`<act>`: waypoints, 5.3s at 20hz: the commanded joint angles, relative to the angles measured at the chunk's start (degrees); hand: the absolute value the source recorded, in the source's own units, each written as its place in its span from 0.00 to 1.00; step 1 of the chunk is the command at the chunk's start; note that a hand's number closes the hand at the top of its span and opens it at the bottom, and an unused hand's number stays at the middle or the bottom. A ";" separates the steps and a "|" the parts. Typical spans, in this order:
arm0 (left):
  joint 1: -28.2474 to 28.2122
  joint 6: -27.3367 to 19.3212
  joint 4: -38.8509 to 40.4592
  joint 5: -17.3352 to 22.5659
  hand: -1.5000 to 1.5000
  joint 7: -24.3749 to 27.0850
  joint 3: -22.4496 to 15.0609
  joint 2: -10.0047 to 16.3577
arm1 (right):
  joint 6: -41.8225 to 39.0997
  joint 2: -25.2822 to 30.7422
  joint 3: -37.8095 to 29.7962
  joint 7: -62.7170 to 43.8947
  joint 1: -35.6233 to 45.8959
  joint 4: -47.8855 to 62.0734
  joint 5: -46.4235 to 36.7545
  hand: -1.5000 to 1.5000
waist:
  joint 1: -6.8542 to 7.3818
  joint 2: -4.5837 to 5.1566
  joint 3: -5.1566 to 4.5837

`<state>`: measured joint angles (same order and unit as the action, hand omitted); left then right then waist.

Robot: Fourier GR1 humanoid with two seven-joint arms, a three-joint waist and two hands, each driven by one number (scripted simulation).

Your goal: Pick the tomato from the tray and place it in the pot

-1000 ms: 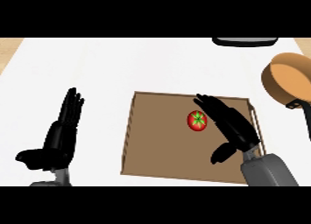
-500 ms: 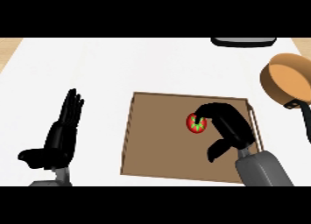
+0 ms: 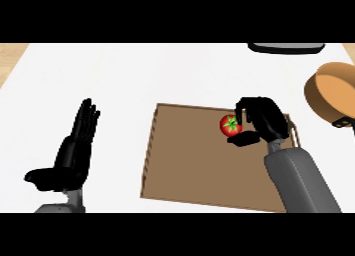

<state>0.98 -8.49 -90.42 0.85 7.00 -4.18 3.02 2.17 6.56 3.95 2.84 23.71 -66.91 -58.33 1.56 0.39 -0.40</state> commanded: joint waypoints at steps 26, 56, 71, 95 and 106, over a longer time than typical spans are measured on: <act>1.63 0.52 1.64 0.33 0.50 0.23 1.46 0.26 | 14.89 3.15 -10.32 -61.92 52.56 41.79 -27.83 1.00 | 0.70 0.36 0.36; -1.78 1.18 -2.32 -0.24 0.50 -0.81 1.24 0.32 | 14.41 28.44 -25.00 -37.48 36.52 48.78 -12.74 1.00 | -0.13 0.06 0.46; 0.98 0.65 1.90 -0.33 0.50 0.66 1.92 -0.87 | 23.76 29.40 -39.22 -22.61 28.84 48.02 3.19 0.00 | -0.91 0.18 0.60; -1.32 -1.09 -2.09 -2.34 0.50 -1.48 1.12 -1.67 | 26.17 29.30 -55.33 7.21 9.04 28.94 38.50 0.00 | -1.62 -0.46 0.41; 2.23 1.24 2.19 -0.18 0.50 -0.74 4.20 -0.32 | 26.15 31.04 -58.02 8.45 -0.25 21.50 48.43 0.00 | -1.98 -0.44 0.39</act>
<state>0.21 -7.53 -91.18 -0.11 5.94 -1.90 2.18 28.39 37.86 -52.12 10.30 26.43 -42.04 -13.85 -0.04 -0.02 0.02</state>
